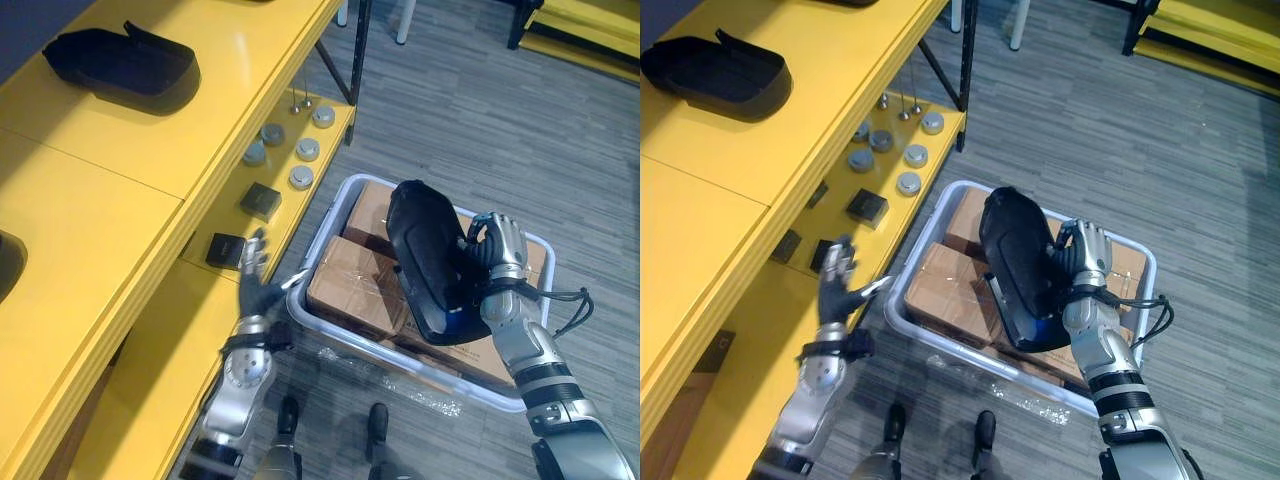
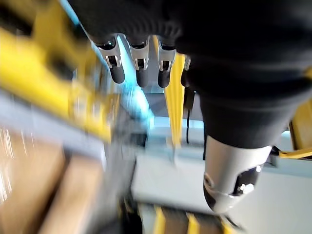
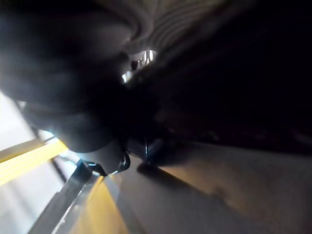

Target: Walk over and take plastic housings, then place them on the shelf

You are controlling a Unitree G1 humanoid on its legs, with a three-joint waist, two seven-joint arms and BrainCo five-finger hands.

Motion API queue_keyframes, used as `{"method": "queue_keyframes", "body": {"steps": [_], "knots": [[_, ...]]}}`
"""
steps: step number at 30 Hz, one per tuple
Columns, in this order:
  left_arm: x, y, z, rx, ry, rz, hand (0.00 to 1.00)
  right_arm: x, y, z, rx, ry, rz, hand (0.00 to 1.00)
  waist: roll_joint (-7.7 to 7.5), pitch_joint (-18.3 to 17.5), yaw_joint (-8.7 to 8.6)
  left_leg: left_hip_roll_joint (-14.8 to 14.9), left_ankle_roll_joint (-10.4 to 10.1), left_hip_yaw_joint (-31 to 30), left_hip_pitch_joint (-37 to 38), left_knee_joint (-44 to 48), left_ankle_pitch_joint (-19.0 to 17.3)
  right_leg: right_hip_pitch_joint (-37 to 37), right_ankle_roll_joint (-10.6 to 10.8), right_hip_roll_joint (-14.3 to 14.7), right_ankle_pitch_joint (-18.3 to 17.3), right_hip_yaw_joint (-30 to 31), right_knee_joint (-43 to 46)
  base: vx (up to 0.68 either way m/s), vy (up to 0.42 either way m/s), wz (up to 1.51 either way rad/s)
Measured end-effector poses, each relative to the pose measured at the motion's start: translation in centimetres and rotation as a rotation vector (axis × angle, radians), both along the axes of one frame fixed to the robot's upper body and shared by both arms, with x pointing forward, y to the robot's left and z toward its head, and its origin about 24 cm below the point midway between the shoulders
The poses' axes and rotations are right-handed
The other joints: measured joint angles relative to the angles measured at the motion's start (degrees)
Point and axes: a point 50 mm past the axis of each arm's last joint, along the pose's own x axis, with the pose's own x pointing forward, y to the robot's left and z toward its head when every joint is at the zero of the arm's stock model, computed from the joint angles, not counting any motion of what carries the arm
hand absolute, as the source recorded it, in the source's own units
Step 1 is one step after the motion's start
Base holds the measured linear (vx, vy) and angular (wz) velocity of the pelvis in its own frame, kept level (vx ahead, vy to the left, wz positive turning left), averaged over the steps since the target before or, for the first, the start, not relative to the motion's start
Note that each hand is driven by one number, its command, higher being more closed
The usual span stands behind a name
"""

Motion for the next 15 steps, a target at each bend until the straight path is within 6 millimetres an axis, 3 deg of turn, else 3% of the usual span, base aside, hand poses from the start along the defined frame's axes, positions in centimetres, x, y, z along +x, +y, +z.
{"method": "queue_keyframes", "body": {"steps": [4,5,11,15], "knots": [[1.3,-3.1,-1.2,-0.040,0.138,-0.202,0.00,-0.1,2.2,0.9,-0.072,-0.044,0.082,1.00,0.01,-1.3,-1.12,0.0,0.0,0.2,0.4,0.0,0.0,0.2,-0.1,0.0,0.1,0.1,0.0,-0.02,0.042,-0.06],[2.3,-5.2,-2.7,-0.034,0.286,-0.268,0.00,0.3,4.3,2.4,-0.128,-0.103,0.132,1.00,0.04,-1.3,-1.62,0.4,-0.3,1.1,0.6,-0.1,0.4,-0.1,-0.5,0.3,0.9,0.7,0.0,-0.11,0.098,-0.17],[2.9,-5.2,-2.9,-0.001,0.306,-0.244,0.00,0.3,4.4,2.5,-0.127,-0.110,0.129,1.00,0.15,-1.5,-1.73,0.6,-0.5,1.2,0.5,-0.1,0.6,-0.1,-0.7,0.5,1.1,0.7,0.0,-0.04,0.044,-0.03],[3.4,-6.0,-4.7,0.066,0.383,-0.168,0.00,0.4,5.2,2.2,-0.083,-0.119,0.119,1.00,0.20,-2.2,-1.83,0.5,-0.4,1.3,0.6,-0.2,0.8,-0.1,-0.7,0.6,1.1,0.7,0.0,0.01,0.045,0.00]]}}
